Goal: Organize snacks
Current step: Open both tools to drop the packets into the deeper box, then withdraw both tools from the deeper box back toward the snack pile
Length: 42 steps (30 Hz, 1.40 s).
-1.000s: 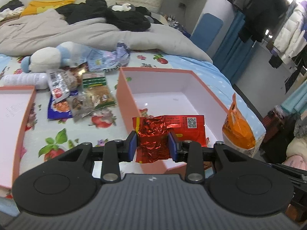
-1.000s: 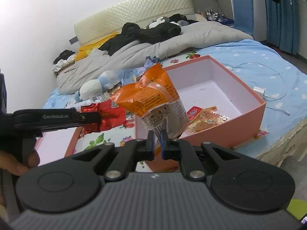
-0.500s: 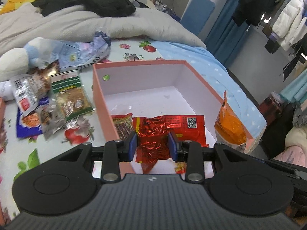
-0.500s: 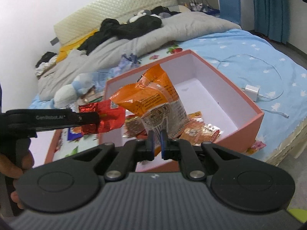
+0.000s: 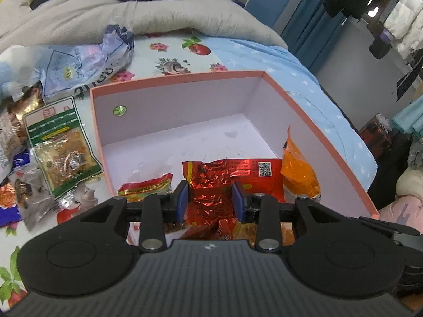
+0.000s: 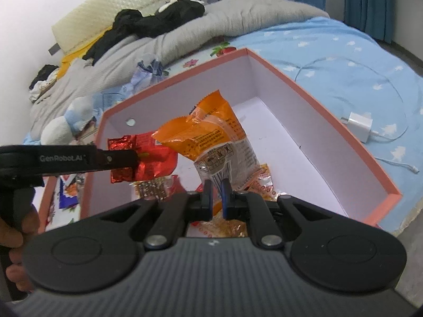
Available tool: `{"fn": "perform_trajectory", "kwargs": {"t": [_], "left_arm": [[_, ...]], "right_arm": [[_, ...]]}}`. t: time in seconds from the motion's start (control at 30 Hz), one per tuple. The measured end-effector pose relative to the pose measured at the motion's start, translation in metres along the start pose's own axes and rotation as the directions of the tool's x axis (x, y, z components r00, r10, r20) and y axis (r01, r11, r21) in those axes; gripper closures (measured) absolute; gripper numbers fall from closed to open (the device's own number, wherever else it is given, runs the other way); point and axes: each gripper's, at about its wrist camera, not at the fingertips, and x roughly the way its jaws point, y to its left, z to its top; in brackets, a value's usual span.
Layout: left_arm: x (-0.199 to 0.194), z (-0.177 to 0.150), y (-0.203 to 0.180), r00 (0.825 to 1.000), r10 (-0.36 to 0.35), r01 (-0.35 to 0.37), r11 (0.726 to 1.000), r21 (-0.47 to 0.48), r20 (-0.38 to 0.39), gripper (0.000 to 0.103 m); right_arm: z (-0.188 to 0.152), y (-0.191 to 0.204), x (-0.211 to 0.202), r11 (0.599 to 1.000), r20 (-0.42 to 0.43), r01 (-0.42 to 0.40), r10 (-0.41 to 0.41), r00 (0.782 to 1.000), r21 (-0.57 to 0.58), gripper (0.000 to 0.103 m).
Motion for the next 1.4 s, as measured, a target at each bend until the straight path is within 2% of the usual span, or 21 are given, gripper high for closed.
{"fn": "perform_trajectory", "kwargs": {"t": [0.17,0.23,0.3,0.33,0.4,0.47,0.8,1.23,1.4], "left_arm": [[0.016,0.005,0.003,1.0,0.004,-0.004,1.0,0.009,-0.012,0.062],[0.017,0.004,0.001,0.999,0.028,-0.027,0.999,0.022,-0.022,0.056],[0.014,0.002,0.0,0.999,0.035,-0.034,0.999,0.032,-0.024,0.045],[0.012,0.001,0.0,0.999,0.035,-0.034,0.999,0.029,-0.024,0.044],[0.005,0.0,0.0,0.999,0.038,-0.037,0.999,0.025,-0.016,0.042],[-0.004,-0.002,-0.001,0.999,0.047,-0.047,0.999,0.024,-0.004,0.042],[-0.079,-0.022,-0.018,0.995,0.061,-0.064,0.997,0.042,0.078,0.042],[-0.187,-0.072,-0.027,0.979,0.07,-0.074,0.997,0.015,0.192,0.042],[-0.219,-0.093,-0.027,0.972,0.08,-0.083,0.997,0.002,0.22,0.042]], "right_arm": [[0.0,-0.01,0.012,1.0,-0.025,0.014,-0.014,1.0,0.018,0.091],[0.0,-0.013,0.013,0.998,-0.03,0.044,-0.043,0.999,0.034,0.091],[-0.001,-0.013,0.013,0.998,-0.033,0.049,-0.048,0.998,0.032,0.09],[-0.002,-0.014,0.012,0.997,-0.038,0.058,-0.057,0.998,0.04,0.087],[-0.004,-0.013,0.008,0.997,-0.032,0.061,-0.059,0.998,0.052,0.059],[-0.006,-0.011,0.0,0.997,-0.015,0.052,-0.051,0.999,0.055,0.051],[-0.021,0.005,-0.059,0.999,0.069,0.009,-0.013,0.998,0.053,0.052],[-0.05,0.04,-0.137,0.999,0.172,-0.041,0.039,0.984,0.008,0.052],[-0.066,0.051,-0.155,0.999,0.185,-0.05,0.05,0.981,-0.008,0.052]]}}
